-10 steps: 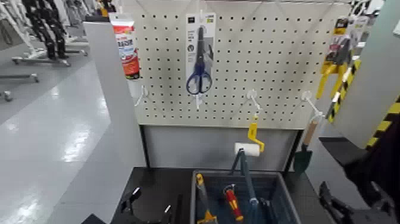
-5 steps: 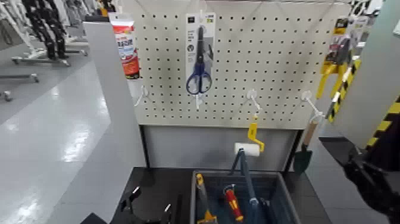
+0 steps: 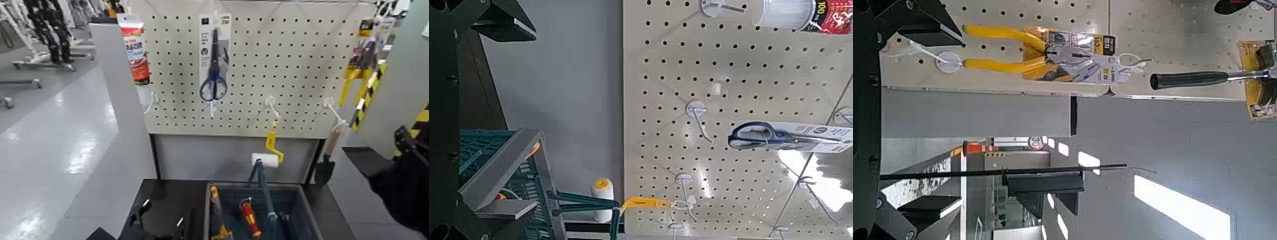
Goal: Put the yellow pliers into the crate.
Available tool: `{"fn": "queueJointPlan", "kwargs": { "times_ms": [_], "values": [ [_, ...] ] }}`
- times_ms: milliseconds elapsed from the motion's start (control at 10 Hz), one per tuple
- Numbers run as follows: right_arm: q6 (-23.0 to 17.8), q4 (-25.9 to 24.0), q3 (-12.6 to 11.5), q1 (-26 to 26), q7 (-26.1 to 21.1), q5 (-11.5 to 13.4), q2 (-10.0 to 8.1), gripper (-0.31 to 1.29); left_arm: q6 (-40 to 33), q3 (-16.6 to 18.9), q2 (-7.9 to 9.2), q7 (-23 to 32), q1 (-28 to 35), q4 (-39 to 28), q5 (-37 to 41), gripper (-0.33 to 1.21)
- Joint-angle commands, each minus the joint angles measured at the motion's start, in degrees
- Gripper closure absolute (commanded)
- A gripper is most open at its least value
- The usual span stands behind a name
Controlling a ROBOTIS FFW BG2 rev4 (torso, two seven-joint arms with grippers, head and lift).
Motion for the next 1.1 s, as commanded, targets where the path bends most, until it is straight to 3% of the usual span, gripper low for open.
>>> {"fn": "queueJointPlan", "kwargs": {
  "times_ms": [100, 500, 800, 1100],
  "values": [
    [6.5, 1.4, -0.5, -6.1, 3.8, -0.7, -3.67, 0.17, 0.0, -0.1, 0.01, 0.0, -0.1, 0.0, 0.1, 0.12],
    [11.6, 9.8, 0.5, -16.4, 14.2, -6.8, -9.21, 0.17, -0.1, -0.4, 0.1, 0.0, -0.3, 0.0, 0.1, 0.12],
    [15.1, 16.9, 2.1, -23.4, 23.1, -11.2, -11.93, 0.17, -0.1, -0.6, 0.1, -0.1, -0.7, 0.1, 0.1, 0.12],
    [15.8, 25.0, 5.9, -29.9, 29.1, -13.4, -14.3, 0.17, -0.4, -1.0, 0.18, -0.3, -1.1, 0.5, 0.2, 0.12]
  ]
}}
